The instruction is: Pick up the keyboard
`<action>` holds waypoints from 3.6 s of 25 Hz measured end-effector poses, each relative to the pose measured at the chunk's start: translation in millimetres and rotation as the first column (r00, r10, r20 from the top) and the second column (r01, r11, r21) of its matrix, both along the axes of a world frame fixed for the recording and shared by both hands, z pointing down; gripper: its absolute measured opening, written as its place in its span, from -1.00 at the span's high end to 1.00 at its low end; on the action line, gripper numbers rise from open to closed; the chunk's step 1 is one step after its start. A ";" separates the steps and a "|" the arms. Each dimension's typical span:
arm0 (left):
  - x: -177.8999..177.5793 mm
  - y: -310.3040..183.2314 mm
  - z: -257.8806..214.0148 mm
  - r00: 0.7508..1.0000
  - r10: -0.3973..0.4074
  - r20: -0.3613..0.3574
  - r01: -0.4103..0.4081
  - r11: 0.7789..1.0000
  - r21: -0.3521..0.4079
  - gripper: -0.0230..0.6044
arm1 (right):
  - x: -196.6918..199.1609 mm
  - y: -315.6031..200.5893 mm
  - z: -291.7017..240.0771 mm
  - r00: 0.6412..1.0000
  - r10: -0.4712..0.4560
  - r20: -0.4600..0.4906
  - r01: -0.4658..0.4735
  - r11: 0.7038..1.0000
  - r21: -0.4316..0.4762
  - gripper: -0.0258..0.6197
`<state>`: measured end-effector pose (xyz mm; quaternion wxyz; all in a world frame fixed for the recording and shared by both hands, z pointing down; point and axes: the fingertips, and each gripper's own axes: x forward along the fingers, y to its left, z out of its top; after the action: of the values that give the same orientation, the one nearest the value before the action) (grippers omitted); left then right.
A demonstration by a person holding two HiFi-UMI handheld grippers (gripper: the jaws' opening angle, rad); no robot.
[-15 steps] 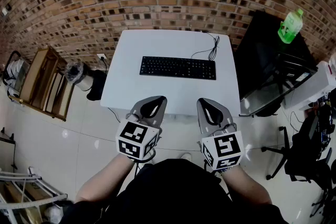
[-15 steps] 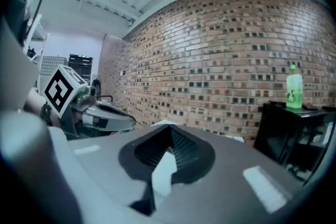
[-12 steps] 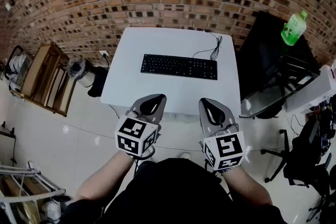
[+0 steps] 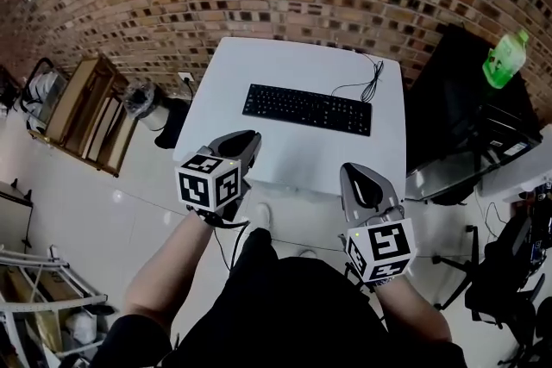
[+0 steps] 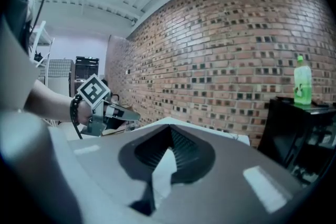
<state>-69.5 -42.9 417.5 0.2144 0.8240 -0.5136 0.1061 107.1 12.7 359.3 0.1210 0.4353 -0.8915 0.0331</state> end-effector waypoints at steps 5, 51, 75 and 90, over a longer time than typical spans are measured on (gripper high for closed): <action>-36.2 -47.9 34.4 0.999 -0.026 -0.022 0.024 0.995 -0.098 0.63 | -7.6 -26.7 2.9 1.000 0.021 -0.008 -0.021 1.000 -0.009 0.92; -113.0 -238.7 208.7 0.929 -0.028 -0.368 -0.223 0.751 -0.622 0.60 | -69.3 -180.8 61.8 0.972 0.232 -0.027 -0.231 0.937 -0.262 0.91; -99.2 -227.0 130.0 0.894 -0.023 -0.447 -0.261 0.785 -0.562 0.65 | -2.8 -186.7 213.8 0.574 0.694 0.435 -0.056 0.563 -0.824 0.08; -95.2 -222.7 125.4 0.881 -0.040 -0.471 -0.271 0.774 -0.573 0.65 | 7.5 -241.2 278.2 0.135 0.789 0.600 0.148 0.582 -0.799 0.08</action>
<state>-164.7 -265.6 542.9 0.5820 0.7380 -0.3305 0.0861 114.5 -228.5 637.5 -0.3058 0.4358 -0.5310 0.6592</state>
